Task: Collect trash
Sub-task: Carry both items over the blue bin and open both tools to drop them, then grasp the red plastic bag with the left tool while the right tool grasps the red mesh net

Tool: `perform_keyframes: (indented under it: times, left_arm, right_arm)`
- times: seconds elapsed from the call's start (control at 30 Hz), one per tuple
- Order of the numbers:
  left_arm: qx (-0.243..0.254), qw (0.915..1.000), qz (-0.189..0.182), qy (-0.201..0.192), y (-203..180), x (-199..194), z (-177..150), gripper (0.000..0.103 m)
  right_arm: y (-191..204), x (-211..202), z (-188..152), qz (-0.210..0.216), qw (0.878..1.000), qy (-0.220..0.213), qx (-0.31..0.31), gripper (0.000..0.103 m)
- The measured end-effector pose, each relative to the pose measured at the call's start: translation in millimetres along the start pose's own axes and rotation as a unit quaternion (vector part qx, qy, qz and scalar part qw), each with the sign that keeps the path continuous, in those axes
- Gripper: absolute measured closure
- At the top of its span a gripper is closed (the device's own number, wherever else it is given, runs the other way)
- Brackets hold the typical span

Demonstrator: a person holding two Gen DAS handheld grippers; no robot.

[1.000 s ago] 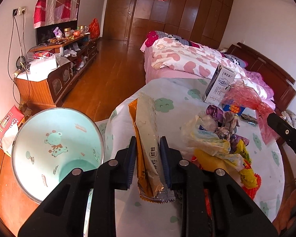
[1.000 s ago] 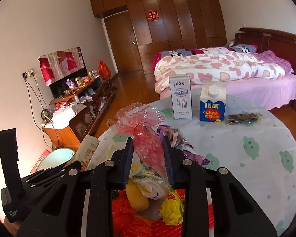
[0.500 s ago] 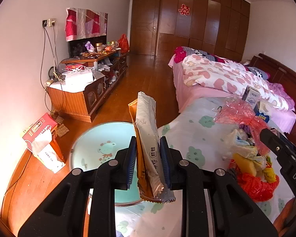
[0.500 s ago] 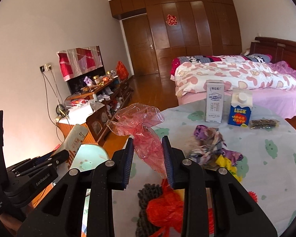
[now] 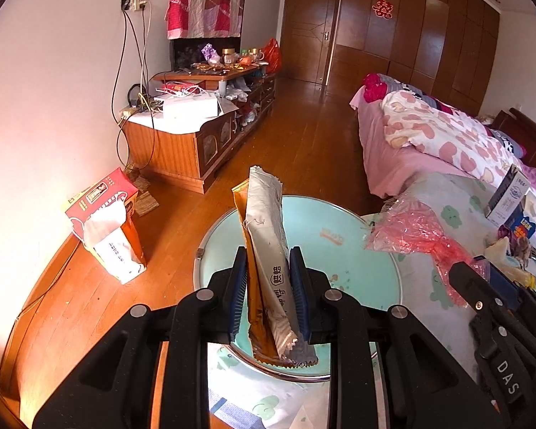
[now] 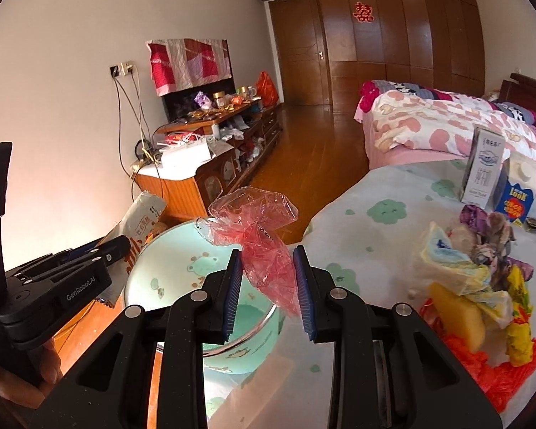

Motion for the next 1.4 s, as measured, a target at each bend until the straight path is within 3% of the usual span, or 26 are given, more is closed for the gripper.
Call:
perform_keyframes:
  times: [0.3, 0.47, 0.6, 0.7, 0.83, 1.0, 1.4]
  left_arm:
    - [-0.009, 0.9995, 0.018, 0.026, 18, 25, -5, 0.076]
    - [-0.013, 0.9991, 0.035, 0.019, 22, 22, -5, 0.053]
    - [-0.018, 0.9991, 0.037, 0.007, 23, 13, 0, 0.041]
    - [-0.02, 0.9991, 0.037, -0.004, 22, 5, 4, 0.035]
    - [-0.019, 0.999, 0.036, -0.016, 14, -7, 6, 0.022]
    - [-0.01, 0.9997, 0.012, -0.021, -6, -22, 3, 0.02]
    - [0.015, 0.9995, -0.018, -0.022, -41, -51, -12, 0.013]
  right_arm:
    - [16, 47, -18, 0.011, 0.998, 0.06, -0.007, 0.068]
    - [13, 45, -17, 0.008, 0.999, 0.054, -0.001, 0.058]
    - [8, 35, -12, 0.005, 0.999, 0.045, 0.006, 0.053]
    - [5, 23, -7, -0.004, 1.0, 0.03, 0.007, 0.042]
    - [-2, 6, 2, -0.015, 1.0, 0.013, 0.005, 0.038]
    - [-16, -24, 6, -0.037, 0.999, -0.015, 0.004, 0.032]
    - [-62, -80, -4, -0.079, 0.995, -0.035, 0.04, 0.03]
Point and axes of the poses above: each gripper's, at about its wrist camera, not at the fingertips, and x roughly the way its jaws point, y to its left, z to its top, the point moved 8 cm from there along x, roughly the way its jaws point, and after that the axes turned 7 degrees about z, right-handed, at the moved point
